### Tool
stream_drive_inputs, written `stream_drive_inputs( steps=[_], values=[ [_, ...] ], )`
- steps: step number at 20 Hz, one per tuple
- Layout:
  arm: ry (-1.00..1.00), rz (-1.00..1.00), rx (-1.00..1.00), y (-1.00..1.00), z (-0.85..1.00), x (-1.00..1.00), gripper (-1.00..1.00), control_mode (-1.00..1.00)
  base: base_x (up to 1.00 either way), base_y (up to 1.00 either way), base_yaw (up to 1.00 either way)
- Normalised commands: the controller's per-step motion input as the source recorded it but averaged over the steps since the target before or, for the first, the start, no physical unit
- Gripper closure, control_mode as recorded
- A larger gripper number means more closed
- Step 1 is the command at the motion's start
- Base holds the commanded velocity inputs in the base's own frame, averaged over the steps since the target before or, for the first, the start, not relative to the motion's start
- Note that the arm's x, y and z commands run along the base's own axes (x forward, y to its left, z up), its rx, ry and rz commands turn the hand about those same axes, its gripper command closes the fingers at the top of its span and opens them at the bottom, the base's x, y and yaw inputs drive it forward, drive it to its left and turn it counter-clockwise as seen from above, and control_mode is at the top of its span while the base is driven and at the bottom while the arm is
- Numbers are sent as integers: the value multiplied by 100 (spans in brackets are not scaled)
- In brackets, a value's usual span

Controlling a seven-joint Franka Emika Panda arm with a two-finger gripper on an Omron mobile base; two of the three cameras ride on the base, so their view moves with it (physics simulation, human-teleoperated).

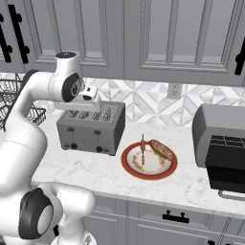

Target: Pick up the kebab skewer and baguette bread, and place them inside the toaster oven. Close the toaster oven door and start by setting the timer.

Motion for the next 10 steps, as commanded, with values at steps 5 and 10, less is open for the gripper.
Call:
stream_drive_inputs(
  steps=[5, 10],
  values=[
    [-1, 0, 0, -35, 0, -16, -100, -100, 0, 0, 0],
    [0, 0, 1, -85, 0, -7, -100, -100, 0, 0, 0]
  ],
)
